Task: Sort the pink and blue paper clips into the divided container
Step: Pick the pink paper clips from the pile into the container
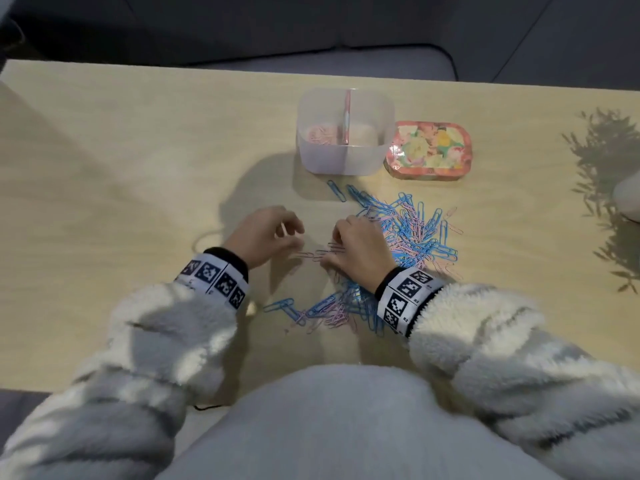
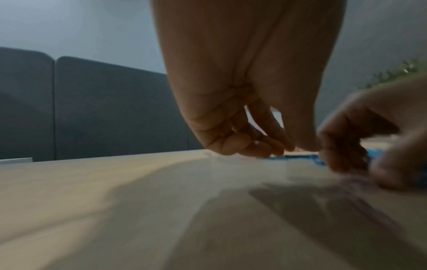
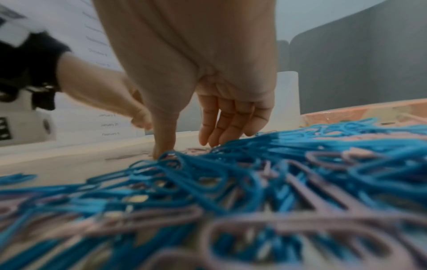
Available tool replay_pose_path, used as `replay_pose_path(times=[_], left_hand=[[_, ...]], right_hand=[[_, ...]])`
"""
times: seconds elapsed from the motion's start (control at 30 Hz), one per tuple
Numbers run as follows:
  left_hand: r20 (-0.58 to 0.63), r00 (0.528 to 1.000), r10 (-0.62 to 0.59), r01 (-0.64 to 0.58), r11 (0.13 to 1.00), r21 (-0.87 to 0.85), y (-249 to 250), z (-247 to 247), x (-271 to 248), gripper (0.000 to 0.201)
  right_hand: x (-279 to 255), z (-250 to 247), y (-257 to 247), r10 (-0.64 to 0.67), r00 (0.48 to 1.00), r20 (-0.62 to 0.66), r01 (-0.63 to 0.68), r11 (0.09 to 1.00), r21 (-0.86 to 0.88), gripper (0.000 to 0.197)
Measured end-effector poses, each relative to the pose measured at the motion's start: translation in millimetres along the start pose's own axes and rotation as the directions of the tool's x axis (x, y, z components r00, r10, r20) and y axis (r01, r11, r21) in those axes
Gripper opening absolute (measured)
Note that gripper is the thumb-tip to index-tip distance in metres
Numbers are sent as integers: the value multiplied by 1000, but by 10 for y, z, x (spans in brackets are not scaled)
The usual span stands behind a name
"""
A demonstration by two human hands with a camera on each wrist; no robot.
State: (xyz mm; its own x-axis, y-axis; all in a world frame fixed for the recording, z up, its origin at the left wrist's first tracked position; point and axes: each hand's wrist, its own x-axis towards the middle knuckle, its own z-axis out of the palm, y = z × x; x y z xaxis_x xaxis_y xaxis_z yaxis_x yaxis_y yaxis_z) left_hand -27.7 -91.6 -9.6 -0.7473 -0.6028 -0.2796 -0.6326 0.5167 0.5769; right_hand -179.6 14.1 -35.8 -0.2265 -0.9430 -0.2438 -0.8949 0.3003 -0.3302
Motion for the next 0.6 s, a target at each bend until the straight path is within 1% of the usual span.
replay_pose_path(times=[0.03,0.1,0.17,0.27,0.33,0.43,0.53,0.6], left_hand=[[38,999,-31,30,999,12,-45,46,-75,23],[73,995,-68,67,998,16,-98,133,-171,35],[53,996,-78,78,997,6,-107,213,-220,39],[-23,996,-83,83,996,-11,-76,301,-213,29],[-44,995,-92,91,996,-18,-40,334,-181,22],[-48,994,-100,101,995,17,18,357,-129,16],[-14,996,-87,88,990,108,55,377,-85,15],[-22,998,-67,69,987,145,69,392,-81,15]], right_hand=[[-4,0,-17,-7,1000,7,7,1000,4,41],[-15,9,-54,-47,999,25,47,999,-1,31],[-27,28,-97,-88,995,48,89,996,-23,21],[-37,44,-149,-105,992,71,109,993,-54,15],[-32,36,-154,-101,991,85,106,993,-60,14],[-42,22,-159,-110,989,103,118,990,-79,15],[-83,49,-186,-151,983,109,166,975,-146,21],[-97,71,-186,-180,976,124,199,965,-168,25]])
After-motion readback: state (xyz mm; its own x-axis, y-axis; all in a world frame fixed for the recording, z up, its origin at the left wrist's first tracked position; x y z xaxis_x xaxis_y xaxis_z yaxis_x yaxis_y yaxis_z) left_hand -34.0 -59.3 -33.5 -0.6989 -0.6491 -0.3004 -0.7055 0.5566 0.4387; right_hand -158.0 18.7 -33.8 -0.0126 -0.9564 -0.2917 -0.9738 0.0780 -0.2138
